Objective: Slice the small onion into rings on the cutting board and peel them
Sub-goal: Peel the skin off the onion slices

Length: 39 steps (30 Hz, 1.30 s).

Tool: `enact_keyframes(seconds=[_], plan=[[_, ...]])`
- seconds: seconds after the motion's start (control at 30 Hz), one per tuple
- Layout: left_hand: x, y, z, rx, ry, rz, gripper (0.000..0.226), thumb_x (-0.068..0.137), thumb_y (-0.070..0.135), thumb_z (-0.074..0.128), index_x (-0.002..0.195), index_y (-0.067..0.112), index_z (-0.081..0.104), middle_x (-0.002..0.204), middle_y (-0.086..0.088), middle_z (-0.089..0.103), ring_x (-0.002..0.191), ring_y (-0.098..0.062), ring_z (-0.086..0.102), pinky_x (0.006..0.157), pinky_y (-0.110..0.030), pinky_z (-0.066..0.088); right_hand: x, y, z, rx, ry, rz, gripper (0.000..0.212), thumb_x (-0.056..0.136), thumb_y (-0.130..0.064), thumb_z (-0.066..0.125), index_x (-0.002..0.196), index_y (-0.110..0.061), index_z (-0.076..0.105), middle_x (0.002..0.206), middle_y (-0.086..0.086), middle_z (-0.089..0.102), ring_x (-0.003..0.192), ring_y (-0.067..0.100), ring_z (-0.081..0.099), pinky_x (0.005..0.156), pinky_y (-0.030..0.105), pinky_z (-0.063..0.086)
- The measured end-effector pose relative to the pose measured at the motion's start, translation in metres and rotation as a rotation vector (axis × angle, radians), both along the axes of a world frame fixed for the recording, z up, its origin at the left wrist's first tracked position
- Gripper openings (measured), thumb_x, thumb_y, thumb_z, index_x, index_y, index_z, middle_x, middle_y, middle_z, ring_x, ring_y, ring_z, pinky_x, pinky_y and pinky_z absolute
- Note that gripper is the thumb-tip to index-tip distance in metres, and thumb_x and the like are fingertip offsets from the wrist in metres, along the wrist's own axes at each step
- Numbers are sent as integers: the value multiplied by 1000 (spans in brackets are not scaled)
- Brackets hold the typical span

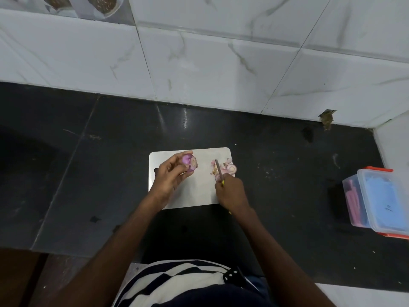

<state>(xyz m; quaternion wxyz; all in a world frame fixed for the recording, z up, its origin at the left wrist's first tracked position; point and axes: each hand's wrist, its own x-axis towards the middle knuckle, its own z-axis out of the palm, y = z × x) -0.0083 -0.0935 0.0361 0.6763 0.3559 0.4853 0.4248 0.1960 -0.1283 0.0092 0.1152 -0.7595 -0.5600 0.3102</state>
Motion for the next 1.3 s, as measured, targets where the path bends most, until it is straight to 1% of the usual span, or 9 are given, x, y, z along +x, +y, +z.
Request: enact_keyframes(seconds=[0.17,0.3,0.5,0.57,0.63,0.73,0.77,0.9,1.3], plan=[[13,-7,-18,-132,-111,62,36,109,14,59,145,8,64,143,-10,71,129,-30,72,102,-29,61,-24,5,-17,-29,-121,44,39,96,-10,52,134,-5,51,126,18,55,107,34,62,85,39,50],[20,-12,-20,-139,-168,64,37,105,13,63,141,16,67,146,1,70,130,-25,71,108,-34,57,-29,7,-22,-8,-166,95,40,101,-16,56,137,-4,48,130,17,53,115,32,60,87,36,49],[27,-17,-20,-155,41,99,27,101,12,74,127,18,77,127,2,79,124,-23,73,99,-36,63,-25,3,-23,-46,-158,175,51,99,-29,63,140,-4,46,135,16,54,124,34,56,95,42,50],[25,-19,-18,-121,162,96,31,97,14,79,128,20,78,119,8,82,116,-14,75,92,-30,62,-20,3,-17,46,-163,153,38,99,-27,61,130,-6,55,125,14,60,115,32,60,91,40,50],[24,-19,-16,-93,223,88,33,94,15,82,126,22,78,114,10,83,110,-8,77,93,-28,62,-14,2,-8,180,29,59,24,98,-20,57,119,-14,67,111,7,71,102,23,68,89,36,53],[23,-21,-14,-54,210,48,34,94,13,81,128,15,77,115,4,84,110,-13,79,96,-33,64,-10,-2,16,116,705,-170,23,103,-16,56,116,-25,73,105,1,78,95,19,76,87,41,63],[23,-23,-14,-38,184,26,34,96,12,80,129,13,77,115,1,84,110,-16,79,95,-34,64,-8,-2,21,122,805,-167,22,105,-17,58,121,-21,72,107,4,77,94,22,77,85,42,64],[22,-23,-11,-21,133,-44,30,100,9,74,129,6,76,116,-6,83,109,-23,80,95,-37,66,1,-3,26,212,676,-80,30,104,-24,64,130,-11,70,102,4,79,83,20,78,81,40,65],[15,-6,1,83,456,-169,14,94,10,82,105,18,82,89,-3,85,84,-19,84,80,-43,70,5,-1,37,373,412,76,33,95,-29,74,126,-17,74,97,-12,75,85,3,74,79,19,60]])
